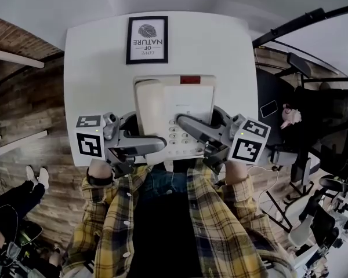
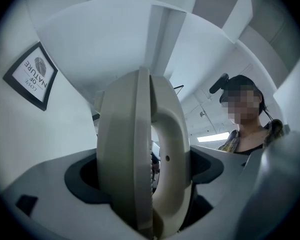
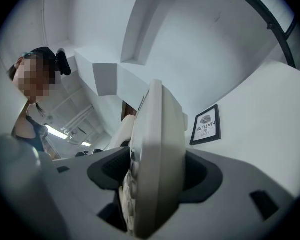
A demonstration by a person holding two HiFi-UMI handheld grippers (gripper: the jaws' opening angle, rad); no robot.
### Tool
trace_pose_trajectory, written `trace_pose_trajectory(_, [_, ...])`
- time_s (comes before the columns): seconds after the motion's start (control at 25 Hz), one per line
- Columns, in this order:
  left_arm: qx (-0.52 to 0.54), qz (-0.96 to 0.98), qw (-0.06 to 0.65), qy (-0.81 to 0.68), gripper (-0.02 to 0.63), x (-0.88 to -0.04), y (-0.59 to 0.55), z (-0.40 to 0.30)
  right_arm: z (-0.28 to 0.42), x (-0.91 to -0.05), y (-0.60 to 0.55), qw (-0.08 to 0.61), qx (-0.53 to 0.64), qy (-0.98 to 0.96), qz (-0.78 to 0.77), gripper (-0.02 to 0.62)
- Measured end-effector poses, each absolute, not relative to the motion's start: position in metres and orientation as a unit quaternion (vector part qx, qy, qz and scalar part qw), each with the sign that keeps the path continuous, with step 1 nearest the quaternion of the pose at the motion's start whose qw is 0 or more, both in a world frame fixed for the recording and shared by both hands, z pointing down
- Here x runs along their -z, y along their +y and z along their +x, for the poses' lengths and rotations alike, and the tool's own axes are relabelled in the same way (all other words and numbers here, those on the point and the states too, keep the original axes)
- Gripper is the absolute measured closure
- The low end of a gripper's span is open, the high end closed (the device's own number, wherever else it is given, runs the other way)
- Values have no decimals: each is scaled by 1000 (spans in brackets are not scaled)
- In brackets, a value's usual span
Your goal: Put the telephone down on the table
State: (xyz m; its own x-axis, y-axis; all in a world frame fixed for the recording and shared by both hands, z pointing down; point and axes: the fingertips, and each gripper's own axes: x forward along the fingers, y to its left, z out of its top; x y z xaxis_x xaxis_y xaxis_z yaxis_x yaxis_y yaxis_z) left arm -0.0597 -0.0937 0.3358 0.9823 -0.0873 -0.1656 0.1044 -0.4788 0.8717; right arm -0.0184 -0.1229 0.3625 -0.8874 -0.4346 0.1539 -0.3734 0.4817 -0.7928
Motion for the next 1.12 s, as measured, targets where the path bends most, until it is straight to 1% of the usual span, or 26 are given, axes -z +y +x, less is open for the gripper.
trace_pose_trajectory(0.84, [83,767,636,-22,170,-455,-94,-49,-10,-489,-117,-2,585,777,-233,316])
trace_pose_trajectory(1.12, [60,760,646,-39,167,-477,-95,-46,-8,-514,-116,0,611,759,-227,316])
